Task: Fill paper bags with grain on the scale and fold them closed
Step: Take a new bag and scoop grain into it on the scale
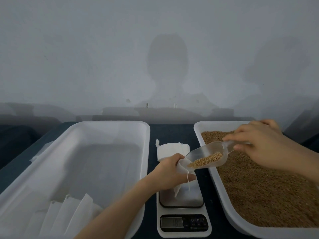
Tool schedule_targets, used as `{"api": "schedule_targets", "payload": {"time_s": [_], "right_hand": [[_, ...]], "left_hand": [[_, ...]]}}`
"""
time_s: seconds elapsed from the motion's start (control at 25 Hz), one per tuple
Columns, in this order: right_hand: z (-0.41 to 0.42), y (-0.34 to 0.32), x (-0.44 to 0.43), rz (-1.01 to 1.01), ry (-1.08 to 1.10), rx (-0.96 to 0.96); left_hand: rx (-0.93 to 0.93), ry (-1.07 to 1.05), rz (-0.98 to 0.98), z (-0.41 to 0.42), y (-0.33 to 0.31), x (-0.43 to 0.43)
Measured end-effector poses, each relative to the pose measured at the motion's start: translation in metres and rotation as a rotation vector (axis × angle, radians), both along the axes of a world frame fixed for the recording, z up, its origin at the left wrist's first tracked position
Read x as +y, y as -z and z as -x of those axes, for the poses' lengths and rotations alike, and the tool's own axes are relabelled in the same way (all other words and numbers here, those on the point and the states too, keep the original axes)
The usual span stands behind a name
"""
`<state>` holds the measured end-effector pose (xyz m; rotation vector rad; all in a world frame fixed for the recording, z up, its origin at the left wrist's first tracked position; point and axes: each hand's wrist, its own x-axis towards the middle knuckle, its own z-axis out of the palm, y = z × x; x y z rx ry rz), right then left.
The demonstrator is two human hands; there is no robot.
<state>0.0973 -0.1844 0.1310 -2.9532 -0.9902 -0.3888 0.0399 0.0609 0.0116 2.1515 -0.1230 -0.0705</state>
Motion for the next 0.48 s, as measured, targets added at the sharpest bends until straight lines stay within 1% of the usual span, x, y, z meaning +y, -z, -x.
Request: {"api": "schedule_targets", "payload": {"time_s": [0.32,0.48], "right_hand": [[0.003,-0.012,0.018,0.19,-0.036,-0.144],[0.005,-0.017,0.025,0.229,-0.031,-0.173]], "left_hand": [[-0.004,-0.013,-0.02,-0.005,0.004,0.0],[-0.001,-0.021,0.007,-0.004,0.004,0.002]]}}
